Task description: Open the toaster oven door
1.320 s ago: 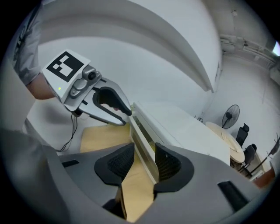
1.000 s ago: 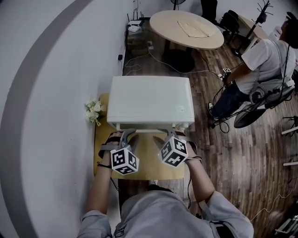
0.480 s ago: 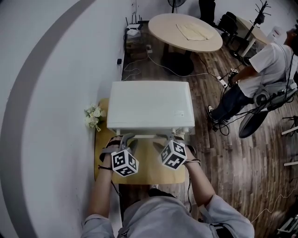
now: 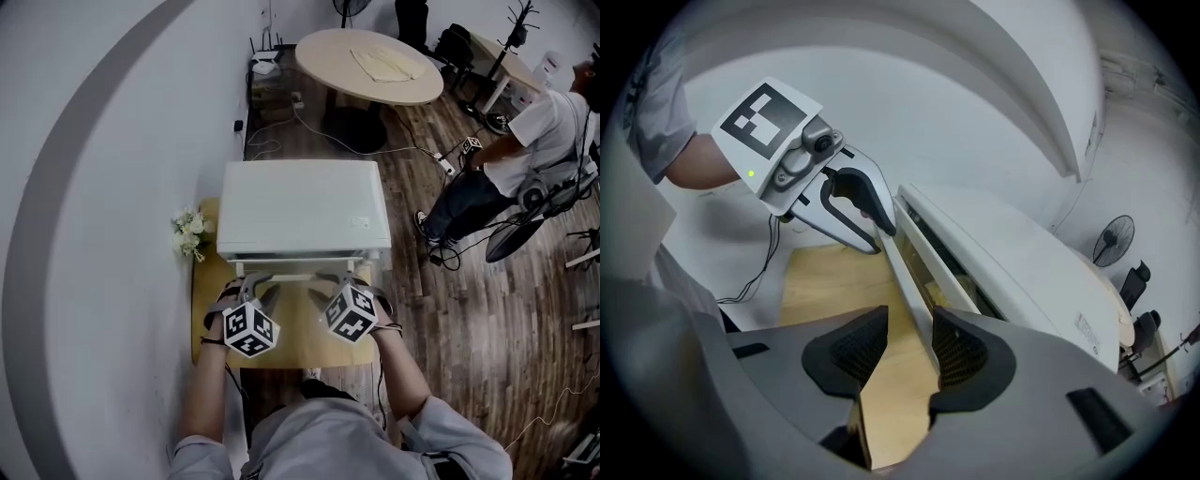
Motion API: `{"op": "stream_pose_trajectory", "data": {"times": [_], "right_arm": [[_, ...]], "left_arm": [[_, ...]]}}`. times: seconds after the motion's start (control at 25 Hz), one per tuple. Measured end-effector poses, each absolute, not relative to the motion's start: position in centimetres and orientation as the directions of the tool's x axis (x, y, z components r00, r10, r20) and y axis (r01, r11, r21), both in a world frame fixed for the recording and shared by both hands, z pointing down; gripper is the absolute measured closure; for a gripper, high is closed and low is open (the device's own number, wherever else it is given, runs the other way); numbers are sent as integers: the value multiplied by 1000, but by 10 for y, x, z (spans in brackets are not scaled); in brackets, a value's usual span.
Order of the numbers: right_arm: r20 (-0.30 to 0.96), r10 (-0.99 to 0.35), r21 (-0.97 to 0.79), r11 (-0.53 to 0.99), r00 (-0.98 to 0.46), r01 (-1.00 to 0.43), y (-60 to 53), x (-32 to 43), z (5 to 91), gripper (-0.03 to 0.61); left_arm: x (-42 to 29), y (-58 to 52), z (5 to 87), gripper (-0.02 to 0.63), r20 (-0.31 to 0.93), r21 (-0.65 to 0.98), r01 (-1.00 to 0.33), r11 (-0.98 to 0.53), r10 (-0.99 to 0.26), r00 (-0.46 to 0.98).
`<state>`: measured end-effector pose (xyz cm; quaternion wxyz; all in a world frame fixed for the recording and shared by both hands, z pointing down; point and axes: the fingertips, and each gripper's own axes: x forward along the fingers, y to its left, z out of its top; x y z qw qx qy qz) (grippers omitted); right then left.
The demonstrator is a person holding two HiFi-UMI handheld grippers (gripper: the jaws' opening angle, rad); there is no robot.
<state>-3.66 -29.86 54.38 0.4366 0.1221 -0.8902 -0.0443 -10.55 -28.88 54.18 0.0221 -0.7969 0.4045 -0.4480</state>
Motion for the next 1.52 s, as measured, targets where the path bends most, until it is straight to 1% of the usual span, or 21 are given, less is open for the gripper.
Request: {"op": "stream_pose_trajectory", "data": {"times": [0.4,0.6,0.84,1.04,1.24,1.4,1.52], "right_arm": [[736,-262,82,950,-624,-301,-271,-30,554,457],[712,-277,26,929,-645,-370,-260,-25,560,457],[678,-294,-63,890,-674,-452,-247,-20,567,457],[641,-327,-126,848,-695,-515,-243,-16,569,466],[594,-391,-163,797,-703,-581,-243,-13,575,489],[581,-443,-186,744,-683,-641,-240,-5,583,554],[569,-491,-169,715,-660,-678,-236,-4,588,561]], "left_arm": [[-102,-261,551,545,675,-314,-702,-639,-670,308],[-100,-249,556,546,664,-262,-753,-604,-679,313],[-100,-234,565,561,648,-182,-823,-538,-695,312],[-101,-229,567,575,613,-143,-877,-459,-736,286],[-105,-224,574,594,578,-68,-915,-397,-763,289],[-103,-219,579,598,558,-27,-940,-341,-785,269],[-105,-217,581,600,536,-22,-955,-296,-809,239]]}}
